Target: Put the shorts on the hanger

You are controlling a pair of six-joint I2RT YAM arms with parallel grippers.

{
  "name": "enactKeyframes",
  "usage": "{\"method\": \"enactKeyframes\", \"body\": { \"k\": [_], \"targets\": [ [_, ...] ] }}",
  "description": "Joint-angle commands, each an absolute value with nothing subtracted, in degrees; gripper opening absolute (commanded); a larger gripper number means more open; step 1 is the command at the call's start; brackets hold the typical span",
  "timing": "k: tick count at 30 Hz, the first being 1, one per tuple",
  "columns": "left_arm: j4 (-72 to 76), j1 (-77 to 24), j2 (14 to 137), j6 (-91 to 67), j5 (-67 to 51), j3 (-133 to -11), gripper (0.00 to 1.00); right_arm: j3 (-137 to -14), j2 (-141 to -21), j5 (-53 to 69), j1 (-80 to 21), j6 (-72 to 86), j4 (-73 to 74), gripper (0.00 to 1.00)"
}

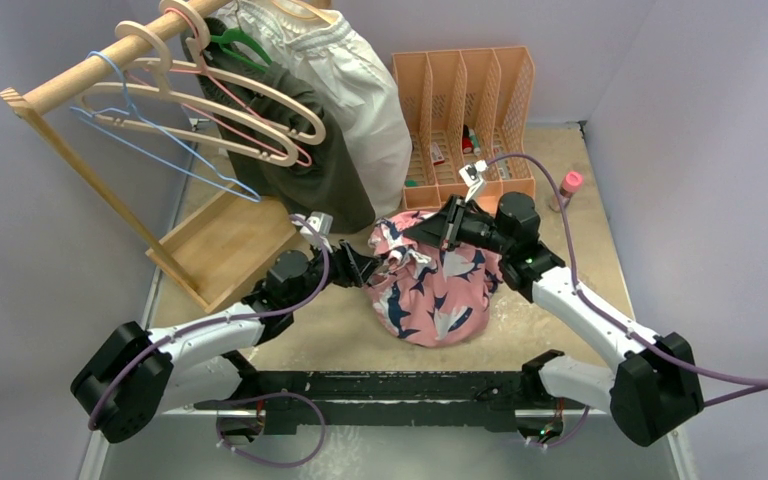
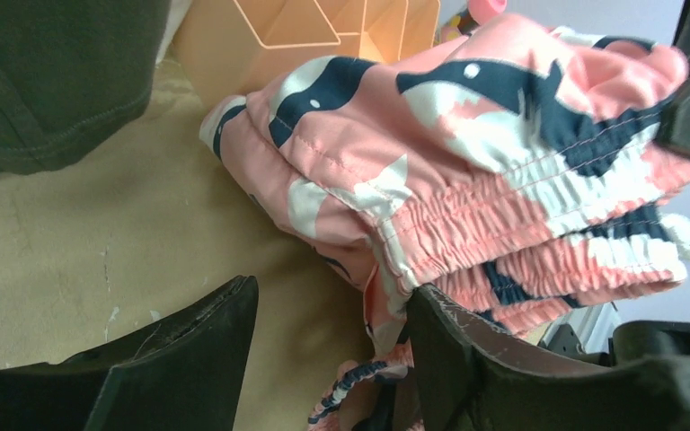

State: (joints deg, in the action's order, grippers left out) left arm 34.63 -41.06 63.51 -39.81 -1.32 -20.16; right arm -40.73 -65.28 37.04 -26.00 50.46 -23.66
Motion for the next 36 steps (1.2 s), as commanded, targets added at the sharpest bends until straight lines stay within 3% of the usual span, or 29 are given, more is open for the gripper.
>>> {"method": "enactKeyframes", "body": {
  "k": [1, 10, 12, 13, 14, 16, 17, 25, 36],
  "targets": [
    [36.02, -41.39, 60.01, -38.7, 3.2, -22.12, 0.58, -42.21, -66.09, 37.32, -26.65, 48.32, -23.99, 0.0],
    [36.82, -41.39, 61.09, -39.12, 3.62, -20.42, 0.6, -43.05, -67.77, 36.51, -28.24, 49.7, -26.01, 0.0],
    [37.03, -41.39, 61.46, -39.75, 3.26, -20.66, 0.48, -44.0, -68.69, 36.87, -28.29, 49.17, -25.31, 0.0],
    [35.99, -41.38, 61.03, -39.81, 3.37, -21.13, 0.32, -44.68, -68.97, 36.71, -28.32, 48.64, -23.86, 0.01],
    [34.23, -41.34, 60.22, -39.63, 3.64, -21.63, 0.25, -45.59, -69.0, 34.89, -28.41, 48.02, -21.31, 0.05],
    [28.99, -41.35, 57.76, -39.65, 5.26, -23.08, 0.04, -48.07, -68.02, 23.83, -32.08, 46.87, -12.85, 0.23],
    [26.28, -41.35, 56.59, -39.78, 6.27, -23.92, 0.0, -49.22, -67.71, 18.16, -35.28, 46.35, -9.97, 0.31],
    [10.94, -41.39, 49.24, -41.59, 16.33, -27.85, 0.0, -48.28, -64.74, 1.69, -46.49, 49.0, -2.4, 0.45],
    [11.93, -41.38, 50.45, -52.27, 16.6, -29.74, 0.0, -51.74, -62.63, -14.45, -57.25, 52.17, 7.18, 0.54]
  ]
}}
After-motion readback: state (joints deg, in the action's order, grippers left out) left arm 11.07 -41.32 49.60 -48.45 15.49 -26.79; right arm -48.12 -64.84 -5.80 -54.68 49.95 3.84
